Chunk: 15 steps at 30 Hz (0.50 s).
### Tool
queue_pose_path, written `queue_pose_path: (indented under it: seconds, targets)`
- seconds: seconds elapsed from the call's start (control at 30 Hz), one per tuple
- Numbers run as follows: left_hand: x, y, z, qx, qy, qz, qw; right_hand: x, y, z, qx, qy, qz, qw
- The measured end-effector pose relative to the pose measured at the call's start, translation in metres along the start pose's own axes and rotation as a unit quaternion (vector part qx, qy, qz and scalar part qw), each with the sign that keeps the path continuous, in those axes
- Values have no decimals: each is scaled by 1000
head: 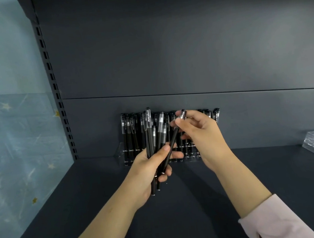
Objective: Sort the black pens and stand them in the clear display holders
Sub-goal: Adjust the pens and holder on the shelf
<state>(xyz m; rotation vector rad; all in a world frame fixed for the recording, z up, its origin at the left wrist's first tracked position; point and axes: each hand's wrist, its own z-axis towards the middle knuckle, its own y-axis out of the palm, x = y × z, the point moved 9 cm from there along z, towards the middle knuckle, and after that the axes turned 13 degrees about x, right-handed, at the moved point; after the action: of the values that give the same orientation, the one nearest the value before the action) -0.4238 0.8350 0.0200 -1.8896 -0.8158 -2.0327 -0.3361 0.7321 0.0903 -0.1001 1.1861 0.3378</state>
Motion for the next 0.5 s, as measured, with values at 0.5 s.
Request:
queue_pose_path:
  seconds: [0.5]
  targets:
    - [-2, -7, 8, 18, 36, 29, 999, -11, -74, 9, 257, -173, -89, 947]
